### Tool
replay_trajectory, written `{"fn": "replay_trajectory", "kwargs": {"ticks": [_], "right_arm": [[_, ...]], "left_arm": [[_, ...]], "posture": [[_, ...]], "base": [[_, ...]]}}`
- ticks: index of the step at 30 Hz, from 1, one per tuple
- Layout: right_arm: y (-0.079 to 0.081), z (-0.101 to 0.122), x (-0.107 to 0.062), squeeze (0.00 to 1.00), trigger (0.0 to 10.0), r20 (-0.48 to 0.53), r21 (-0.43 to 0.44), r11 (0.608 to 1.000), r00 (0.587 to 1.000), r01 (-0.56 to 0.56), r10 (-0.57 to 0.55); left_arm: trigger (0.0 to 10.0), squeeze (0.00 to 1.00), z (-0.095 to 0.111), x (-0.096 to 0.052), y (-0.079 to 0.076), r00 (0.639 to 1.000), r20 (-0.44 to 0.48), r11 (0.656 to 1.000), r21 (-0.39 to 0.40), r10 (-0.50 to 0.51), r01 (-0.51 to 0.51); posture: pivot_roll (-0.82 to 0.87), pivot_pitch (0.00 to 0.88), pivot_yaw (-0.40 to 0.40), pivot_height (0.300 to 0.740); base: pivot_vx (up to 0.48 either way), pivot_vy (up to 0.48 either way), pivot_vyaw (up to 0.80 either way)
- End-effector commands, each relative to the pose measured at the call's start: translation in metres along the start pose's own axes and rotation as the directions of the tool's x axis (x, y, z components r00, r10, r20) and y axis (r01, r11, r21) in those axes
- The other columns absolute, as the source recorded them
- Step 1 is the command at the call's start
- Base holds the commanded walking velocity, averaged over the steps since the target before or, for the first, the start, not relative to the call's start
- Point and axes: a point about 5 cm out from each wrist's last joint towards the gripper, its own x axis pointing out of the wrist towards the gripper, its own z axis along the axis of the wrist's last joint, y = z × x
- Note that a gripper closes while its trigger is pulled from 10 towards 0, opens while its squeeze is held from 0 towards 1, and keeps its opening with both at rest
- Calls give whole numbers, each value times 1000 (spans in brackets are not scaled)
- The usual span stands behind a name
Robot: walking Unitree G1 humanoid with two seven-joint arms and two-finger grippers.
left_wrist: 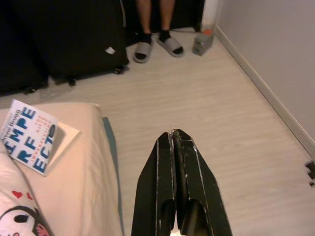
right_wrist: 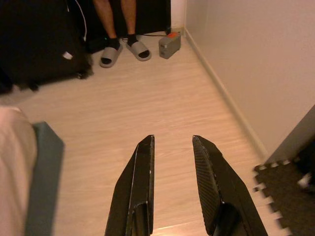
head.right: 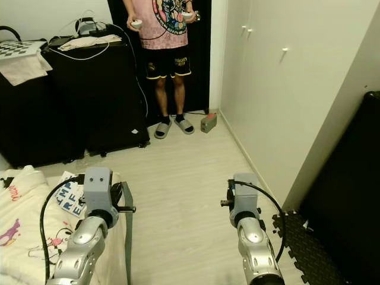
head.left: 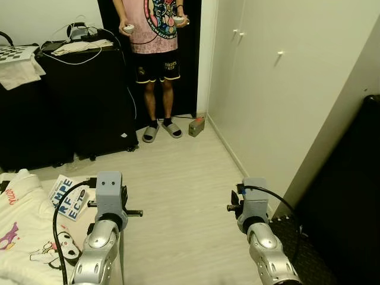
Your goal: Clean up the room
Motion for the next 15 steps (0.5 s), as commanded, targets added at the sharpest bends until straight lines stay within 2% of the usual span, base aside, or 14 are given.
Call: {"fn": "replay_trajectory", "kwargs": {"ticks": [1, 9, 10, 11, 13, 15], "right_arm": [[0, -6, -3, 0, 10000, -24, 28, 1000, 1000, 1, 0], [0, -4, -5, 0, 10000, -10, 22, 1000, 1000, -4, 4], [-2, -2, -5, 0, 10000, -4, -4, 1000, 1000, 14, -14], [-2, -2, -5, 0, 10000, -4, -4, 1000, 1000, 14, -14], [-5, -2, -1, 0, 10000, 5, -88, 995, 999, 55, -54], [-5, -2, -1, 0, 10000, 5, -88, 995, 999, 55, -54]], "left_arm": [[10000, 0, -3, -1, 2, 1000, -19, 1000, -7, -13, 13], [10000, 0, 1, 0, -4, 999, -15, 999, -27, -44, 44], [10000, 0, 2, 1, -5, 999, -9, 999, 5, -40, 41], [10000, 0, 2, 1, -5, 999, -9, 999, 5, -40, 41], [10000, 0, -1, 3, 1, 1000, -2, 999, 43, -8, 9], [10000, 0, -1, 3, 1, 1000, -2, 999, 43, -8, 9]], "posture": [[-27, 66, 49, 740], [-32, 69, 49, 740], [-31, 55, 43, 740], [-31, 55, 43, 740], [-38, 78, 56, 740], [-38, 78, 56, 740]], "base": [[0, 0, 0], [0, 0, 0], [0, 0, 0], [0, 0, 0], [0, 0, 0], [0, 0, 0]]}}
